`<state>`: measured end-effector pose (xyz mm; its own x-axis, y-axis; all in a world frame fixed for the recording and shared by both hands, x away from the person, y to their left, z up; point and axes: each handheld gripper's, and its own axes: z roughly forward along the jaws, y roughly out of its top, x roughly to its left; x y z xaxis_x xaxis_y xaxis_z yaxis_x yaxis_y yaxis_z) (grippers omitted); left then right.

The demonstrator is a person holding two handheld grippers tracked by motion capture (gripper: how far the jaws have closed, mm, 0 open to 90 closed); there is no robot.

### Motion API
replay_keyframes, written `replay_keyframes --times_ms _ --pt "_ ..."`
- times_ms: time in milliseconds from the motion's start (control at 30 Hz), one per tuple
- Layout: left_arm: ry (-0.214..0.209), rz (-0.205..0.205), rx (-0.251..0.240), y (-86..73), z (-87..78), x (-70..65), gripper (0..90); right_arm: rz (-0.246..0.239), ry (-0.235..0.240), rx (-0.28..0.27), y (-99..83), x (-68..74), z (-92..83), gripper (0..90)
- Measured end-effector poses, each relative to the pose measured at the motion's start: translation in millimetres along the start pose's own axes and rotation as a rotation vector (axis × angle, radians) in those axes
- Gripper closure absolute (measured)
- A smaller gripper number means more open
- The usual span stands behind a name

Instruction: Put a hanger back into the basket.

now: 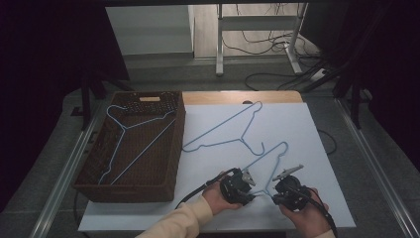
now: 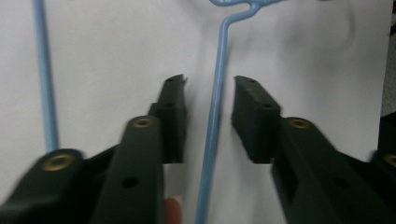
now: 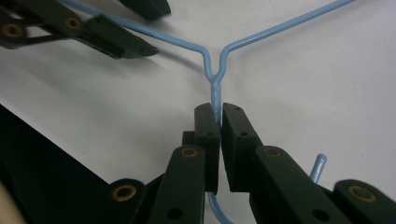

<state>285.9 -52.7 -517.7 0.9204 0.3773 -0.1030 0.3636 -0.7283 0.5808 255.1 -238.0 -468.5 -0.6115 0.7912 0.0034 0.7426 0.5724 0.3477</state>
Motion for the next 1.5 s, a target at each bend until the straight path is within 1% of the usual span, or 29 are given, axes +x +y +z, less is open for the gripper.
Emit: replay_keyframes --times_ms 133,167,200,333,433,467,500,567,633,700,733,767,800,833,867,900,933,967,1000,1033,1133,1167,1233,1300,1333,1400,1433,1467,1500 --pt "-0.002 0.014 0.005 1.3 0.6 -0.2 78.2 -0.002 0.004 -0.007 -0.1 0.5 -2.1 85.4" --pt "0.000 0.016 0.006 1.5 0.9 -0.2 78.2 -0.002 0.004 -0.007 -0.1 0.5 -2.1 85.4" --pt "-0.004 0.026 0.008 2.0 1.0 -0.4 82.0 -0.002 0.001 -0.010 -0.1 0.8 -2.4 85.4" --pt "-0.017 0.046 0.014 2.7 -0.4 -1.2 84.3 -0.003 0.003 -0.011 -0.6 0.7 -4.0 85.3" --pt "-0.021 0.051 0.008 3.0 -2.2 -2.3 85.4 -0.007 0.002 -0.021 -1.1 -0.2 -6.2 84.9" --pt "-0.022 0.061 -0.003 3.6 -5.3 -3.3 85.5 0.006 0.017 -0.063 -2.0 -2.5 -10.8 77.4" --pt "-0.022 0.061 -0.003 3.6 -5.3 -3.3 85.6 0.016 0.032 -0.091 -2.4 -4.5 -14.7 71.2" --pt "-0.028 0.065 -0.013 4.4 -11.1 -4.8 85.6 0.043 0.045 -0.166 -3.6 -10.4 -24.7 60.0" --pt "-0.027 0.069 -0.027 4.3 -16.4 -6.2 85.7 0.080 0.049 -0.253 -5.3 -20.1 -36.1 52.3" --pt "-0.023 0.071 -0.047 3.6 -24.2 -8.3 85.7 0.115 0.055 -0.349 -8.5 -31.4 -47.4 47.1" --pt "-0.023 0.071 -0.047 3.6 -24.2 -8.3 85.7 0.115 0.055 -0.349 -8.5 -31.4 -47.4 47.1" --pt "-0.018 0.079 -0.065 2.5 -34.3 -9.6 85.8 0.133 0.049 -0.417 -11.8 -41.1 -57.2 44.1" --pt "-0.011 0.080 -0.074 1.8 -39.7 -9.9 85.8 0.148 0.053 -0.441 -13.1 -45.6 -60.6 42.6" --pt "-0.011 0.080 -0.074 1.8 -39.7 -9.9 85.8 0.148 0.053 -0.441 -13.1 -45.6 -60.6 42.6" --pt "-0.011 0.077 -0.086 0.7 -46.5 -9.8 85.8 0.156 0.057 -0.457 -14.3 -50.5 -62.6 41.8" --pt "0.000 0.081 -0.100 -1.9 -57.7 -8.4 85.9 0.169 0.074 -0.476 -15.6 -59.0 -62.6 39.6" --pt "0.005 0.079 -0.106 -2.8 -61.9 -8.0 85.9 0.176 0.080 -0.480 -15.8 -63.3 -60.2 38.7" --pt "0.005 0.079 -0.106 -2.8 -61.9 -8.0 85.9 0.176 0.080 -0.480 -15.8 -63.3 -60.2 38.7" --pt "0.013 0.070 -0.123 -5.8 -72.3 -5.9 85.9 0.181 0.088 -0.487 -15.8 -68.2 -55.2 36.7" --pt "0.020 0.061 -0.134 -7.2 -76.7 -4.8 85.9 0.181 0.093 -0.490 -15.7 -70.7 -52.4 35.3" --pt "0.024 0.029 -0.162 -11.3 -87.5 0.3 85.9 0.178 0.084 -0.503 -14.4 -75.4 -46.7 32.7" --pt "0.024 0.029 -0.162 -11.3 -87.5 0.3 85.9 0.178 0.082 -0.509 -13.9 -76.8 -46.1 32.6" --pt "0.024 0.011 -0.184 -14.6 -96.3 5.2 86.0 0.178 0.074 -0.518 -12.8 -79.5 -45.3 32.4" --pt "0.027 0.010 -0.190 -15.4 -99.5 6.0 86.0 0.178 0.068 -0.522 -12.3 -80.8 -44.3 32.4" --pt "0.034 0.005 -0.211 -16.9 -106.2 7.0 86.0 0.181 0.061 -0.514 -11.1 -82.9 -41.0 32.3" --pt "0.038 -0.001 -0.230 -18.2 -114.2 7.8 86.0 0.179 0.051 -0.509 -10.8 -83.8 -37.6 32.3" --pt "0.038 -0.001 -0.230 -18.2 -114.2 7.8 86.0 0.179 0.051 -0.509 -10.8 -83.8 -37.6 32.3" --pt "0.038 -0.014 -0.256 -19.4 -122.4 8.8 86.0 0.185 0.053 -0.496 -10.9 -83.9 -33.2 32.0" --pt "0.038 -0.014 -0.256 -19.4 -122.4 8.8 86.0 0.185 0.053 -0.496 -10.9 -83.9 -33.2 32.0"
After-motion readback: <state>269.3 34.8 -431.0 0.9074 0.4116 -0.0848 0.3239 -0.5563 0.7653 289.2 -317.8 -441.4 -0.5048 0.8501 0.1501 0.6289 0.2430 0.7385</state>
